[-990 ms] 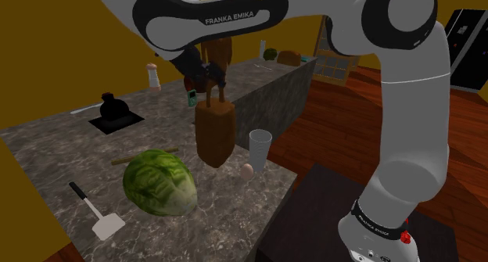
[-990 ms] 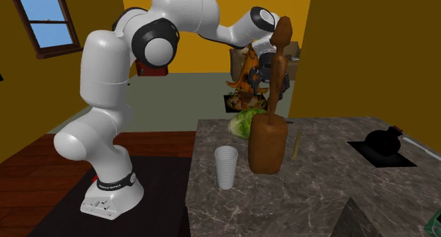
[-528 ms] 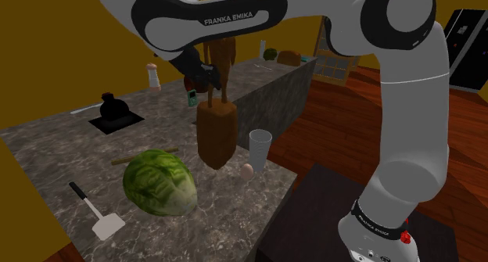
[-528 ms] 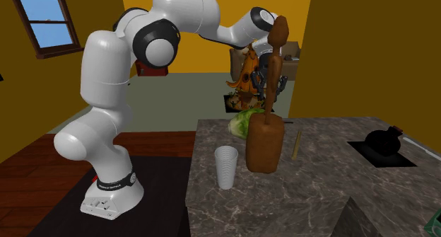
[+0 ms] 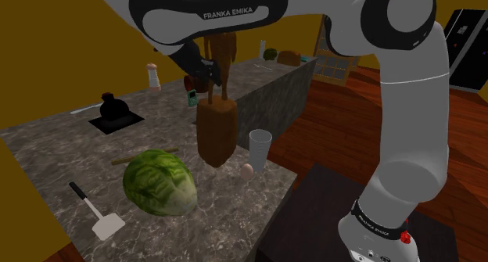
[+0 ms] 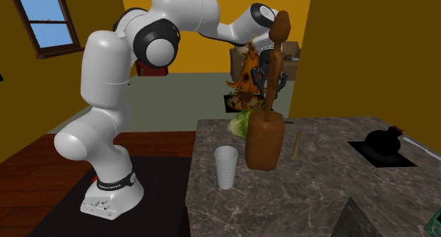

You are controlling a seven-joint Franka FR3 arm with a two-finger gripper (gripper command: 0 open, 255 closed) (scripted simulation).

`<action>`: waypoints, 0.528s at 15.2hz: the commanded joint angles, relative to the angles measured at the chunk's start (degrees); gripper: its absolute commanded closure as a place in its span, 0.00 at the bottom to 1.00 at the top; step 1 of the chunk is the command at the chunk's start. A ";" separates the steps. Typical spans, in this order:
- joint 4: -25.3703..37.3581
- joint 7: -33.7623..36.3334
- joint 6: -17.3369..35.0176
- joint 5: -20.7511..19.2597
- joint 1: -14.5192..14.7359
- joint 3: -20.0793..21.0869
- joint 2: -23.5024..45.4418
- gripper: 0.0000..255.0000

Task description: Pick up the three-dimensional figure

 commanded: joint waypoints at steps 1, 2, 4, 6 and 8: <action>1.67 -0.80 -1.30 -0.39 0.57 -0.04 -0.03 1.00; 2.55 -1.25 -1.95 -0.62 0.89 -0.09 0.05 1.00; 4.39 -2.18 -3.29 -1.13 1.57 -0.22 0.27 1.00; 6.35 -3.14 -4.67 -1.74 2.34 -0.38 0.56 1.00; 8.43 -4.14 -6.08 -2.45 3.20 -0.56 0.92 1.00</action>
